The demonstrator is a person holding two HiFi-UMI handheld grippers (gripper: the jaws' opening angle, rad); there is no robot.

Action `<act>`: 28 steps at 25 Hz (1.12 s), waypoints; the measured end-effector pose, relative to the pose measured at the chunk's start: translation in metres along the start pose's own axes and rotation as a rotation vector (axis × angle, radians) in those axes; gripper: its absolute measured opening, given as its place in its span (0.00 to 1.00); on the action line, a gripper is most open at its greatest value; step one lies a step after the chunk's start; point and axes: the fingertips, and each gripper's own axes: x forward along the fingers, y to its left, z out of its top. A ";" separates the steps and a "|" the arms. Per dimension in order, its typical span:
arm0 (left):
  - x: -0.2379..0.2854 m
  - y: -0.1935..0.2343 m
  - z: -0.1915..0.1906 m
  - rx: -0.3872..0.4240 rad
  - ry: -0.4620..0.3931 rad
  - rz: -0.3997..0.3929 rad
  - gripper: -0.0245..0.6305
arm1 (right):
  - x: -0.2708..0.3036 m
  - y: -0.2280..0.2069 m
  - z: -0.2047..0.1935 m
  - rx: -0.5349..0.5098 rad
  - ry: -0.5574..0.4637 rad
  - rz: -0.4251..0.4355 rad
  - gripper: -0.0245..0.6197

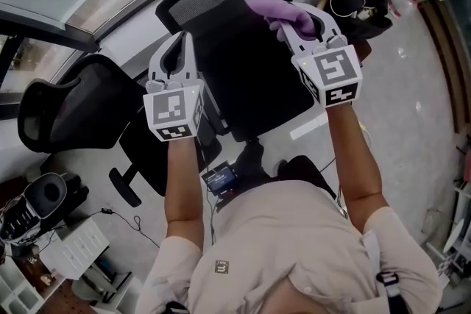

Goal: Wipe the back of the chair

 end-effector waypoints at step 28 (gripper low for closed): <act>0.109 0.101 -0.209 -0.041 0.076 0.253 0.05 | 0.281 0.136 -0.157 -0.271 -0.034 0.216 0.15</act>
